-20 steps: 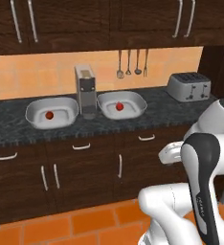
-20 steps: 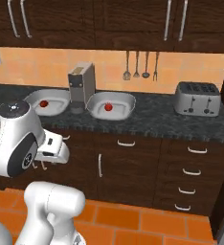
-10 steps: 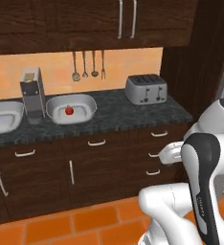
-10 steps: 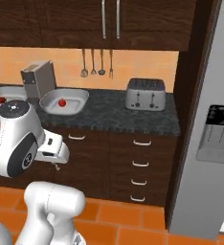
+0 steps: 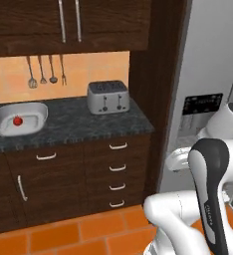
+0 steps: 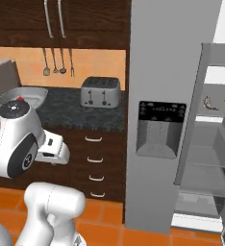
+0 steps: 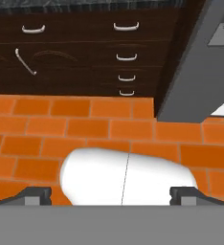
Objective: Place one tomato and one fish in each tupperware on the nearby counter, to pack two identical lunches.
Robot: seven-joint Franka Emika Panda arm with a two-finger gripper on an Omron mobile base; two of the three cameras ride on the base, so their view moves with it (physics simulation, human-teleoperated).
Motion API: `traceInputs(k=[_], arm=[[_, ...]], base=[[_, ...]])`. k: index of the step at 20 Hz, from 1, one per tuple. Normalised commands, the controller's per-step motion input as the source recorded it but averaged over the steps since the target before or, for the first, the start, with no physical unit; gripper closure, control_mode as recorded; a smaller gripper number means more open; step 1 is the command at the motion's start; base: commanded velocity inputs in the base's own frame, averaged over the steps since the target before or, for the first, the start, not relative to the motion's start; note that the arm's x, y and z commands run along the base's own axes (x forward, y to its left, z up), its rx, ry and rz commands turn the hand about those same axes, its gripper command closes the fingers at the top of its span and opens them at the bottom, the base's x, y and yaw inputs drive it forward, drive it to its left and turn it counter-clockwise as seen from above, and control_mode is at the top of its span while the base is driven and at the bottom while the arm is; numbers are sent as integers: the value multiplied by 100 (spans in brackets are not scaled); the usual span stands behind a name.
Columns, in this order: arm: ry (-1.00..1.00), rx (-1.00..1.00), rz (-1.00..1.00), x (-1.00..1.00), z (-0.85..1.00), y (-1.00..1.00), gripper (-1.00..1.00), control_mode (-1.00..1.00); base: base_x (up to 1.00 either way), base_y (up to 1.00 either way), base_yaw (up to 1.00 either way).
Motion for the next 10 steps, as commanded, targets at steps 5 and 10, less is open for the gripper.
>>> traceInputs(k=[5, 10], arm=[[0, 0, 0, 0, 0, 0, -100, 100], [0, 0, 0, 0, 0, 0, -100, 100]], base=[[14, -100, -1], [24, -96, -1]])
